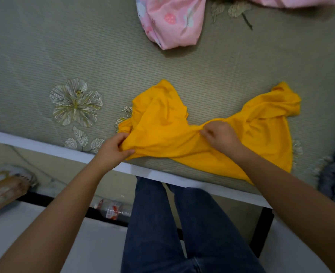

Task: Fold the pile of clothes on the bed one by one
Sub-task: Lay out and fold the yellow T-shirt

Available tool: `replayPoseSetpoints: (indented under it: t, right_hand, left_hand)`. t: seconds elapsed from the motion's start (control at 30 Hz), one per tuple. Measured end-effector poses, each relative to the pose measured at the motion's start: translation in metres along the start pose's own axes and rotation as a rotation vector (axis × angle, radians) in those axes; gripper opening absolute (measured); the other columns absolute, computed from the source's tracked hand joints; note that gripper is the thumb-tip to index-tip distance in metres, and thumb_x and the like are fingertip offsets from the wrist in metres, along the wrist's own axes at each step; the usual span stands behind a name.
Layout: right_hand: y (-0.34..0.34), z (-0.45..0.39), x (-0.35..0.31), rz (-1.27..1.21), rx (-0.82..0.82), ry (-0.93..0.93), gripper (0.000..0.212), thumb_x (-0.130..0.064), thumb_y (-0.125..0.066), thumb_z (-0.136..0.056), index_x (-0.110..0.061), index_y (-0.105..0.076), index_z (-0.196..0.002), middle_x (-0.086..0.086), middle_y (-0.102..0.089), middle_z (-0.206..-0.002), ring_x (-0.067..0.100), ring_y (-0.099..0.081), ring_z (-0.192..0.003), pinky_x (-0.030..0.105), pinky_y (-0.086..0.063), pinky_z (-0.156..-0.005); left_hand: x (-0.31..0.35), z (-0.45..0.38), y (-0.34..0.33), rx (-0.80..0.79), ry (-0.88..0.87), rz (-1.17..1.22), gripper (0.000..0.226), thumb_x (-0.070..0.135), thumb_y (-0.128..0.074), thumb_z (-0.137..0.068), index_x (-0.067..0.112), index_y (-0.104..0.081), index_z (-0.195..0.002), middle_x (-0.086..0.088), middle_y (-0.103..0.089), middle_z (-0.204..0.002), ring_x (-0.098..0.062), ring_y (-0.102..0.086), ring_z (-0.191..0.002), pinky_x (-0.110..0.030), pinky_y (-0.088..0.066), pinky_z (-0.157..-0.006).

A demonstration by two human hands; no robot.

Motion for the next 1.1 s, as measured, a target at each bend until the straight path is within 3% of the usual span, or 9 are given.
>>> replayPoseSetpoints:
  t: [0.1,0.17,0.27,0.37,0.5,0.63,0.73,0.97,1.1]
  right_hand:
    - [0.053,0.008,0.037,-0.206,0.395,-0.257,0.031,-0.014,-0.052,-0.086,0.012,-0.057,-0.069,0.033,-0.059,-0.075,0.034,-0.053,-0.07,0.038,-0.023,-0.062]
    - [0.078,0.02,0.077,-0.185,0.48,-0.526,0.035,-0.014,-0.049,-0.09,0.007,-0.052,-0.063,0.035,-0.058,-0.079,0.032,-0.049,-0.069,0.035,-0.018,-0.059]
    - [0.086,0.051,0.127,-0.098,0.328,-0.899,0.025,-0.007,-0.047,-0.09,0.015,-0.057,-0.083,0.037,-0.057,-0.1,0.043,-0.054,-0.093,0.042,-0.036,-0.072]
    - [0.072,0.08,0.138,-0.003,0.132,-1.077,0.021,-0.001,-0.049,-0.085,0.013,-0.055,-0.099,0.034,-0.054,-0.111,0.044,-0.052,-0.103,0.041,-0.042,-0.078]
    - [0.06,0.066,0.118,0.195,0.205,-0.878,0.038,-0.003,-0.054,-0.079,0.007,-0.047,-0.115,0.028,-0.047,-0.122,0.041,-0.042,-0.114,0.043,-0.034,-0.092]
    - [0.056,0.019,0.093,0.191,0.282,-0.555,0.037,-0.006,-0.05,-0.084,0.003,-0.049,-0.12,0.021,-0.047,-0.126,0.034,-0.04,-0.118,0.036,-0.028,-0.093]
    - [0.059,-0.023,0.086,0.247,0.242,-0.39,0.038,-0.011,-0.044,-0.091,-0.003,-0.045,-0.128,0.016,-0.043,-0.134,0.029,-0.036,-0.125,0.034,-0.026,-0.096]
    - [0.074,-0.116,0.088,0.337,0.141,-0.306,0.052,-0.009,-0.038,-0.092,-0.013,-0.026,-0.142,0.008,-0.026,-0.149,0.024,-0.019,-0.139,0.047,-0.018,-0.109]
    - [0.088,-0.135,0.094,0.443,0.083,-0.366,0.034,-0.009,-0.045,-0.088,-0.007,-0.053,-0.121,0.018,-0.051,-0.128,0.034,-0.041,-0.123,0.043,-0.028,-0.102]
  left_hand:
    - [0.025,-0.017,0.006,0.16,-0.101,0.029,0.053,-0.008,-0.067,-0.075,0.004,-0.05,-0.124,-0.007,-0.053,-0.104,-0.016,-0.05,-0.095,-0.026,-0.038,-0.083]
    - [0.042,-0.035,0.002,0.245,-0.17,0.019,0.054,-0.007,-0.067,-0.074,0.001,-0.048,-0.124,-0.008,-0.054,-0.111,-0.017,-0.051,-0.099,-0.026,-0.038,-0.085]
    - [0.059,-0.062,-0.018,0.235,-0.154,-0.148,0.054,-0.001,-0.068,-0.075,-0.003,-0.047,-0.125,-0.022,-0.054,-0.122,-0.031,-0.052,-0.111,-0.035,-0.039,-0.091]
    - [0.068,-0.076,-0.046,0.136,-0.118,-0.302,0.056,0.007,-0.066,-0.078,-0.003,-0.043,-0.129,-0.028,-0.047,-0.127,-0.04,-0.045,-0.116,-0.043,-0.037,-0.092]
    - [0.075,-0.082,-0.064,0.123,-0.061,-0.384,0.051,0.018,-0.06,-0.085,-0.001,-0.04,-0.129,-0.027,-0.041,-0.132,-0.041,-0.04,-0.12,-0.047,-0.035,-0.096]
    - [0.077,-0.08,-0.061,0.27,-0.032,-0.517,0.052,0.022,-0.06,-0.085,0.001,-0.043,-0.129,-0.028,-0.043,-0.127,-0.041,-0.039,-0.118,-0.046,-0.032,-0.095]
    - [0.074,-0.084,-0.057,0.28,-0.049,-0.586,0.049,0.025,-0.062,-0.085,0.005,-0.048,-0.127,-0.026,-0.043,-0.124,-0.04,-0.037,-0.117,-0.043,-0.028,-0.096]
    - [0.076,-0.108,-0.054,0.292,-0.127,-0.516,0.023,0.016,-0.062,-0.083,-0.003,-0.065,-0.096,-0.027,-0.057,-0.103,-0.04,-0.05,-0.101,-0.04,-0.031,-0.084]
    - [0.089,-0.108,-0.045,0.351,-0.228,-0.227,0.008,0.009,-0.056,-0.087,0.002,-0.056,-0.084,-0.017,-0.054,-0.076,-0.027,-0.047,-0.076,-0.035,-0.029,-0.069]
Point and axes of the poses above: each hand's wrist, its own z-axis away from the middle knuckle, its own y-axis out of the back of the hand, x = y × z, the point moved 1 cm from there along -z, towards the middle knuckle
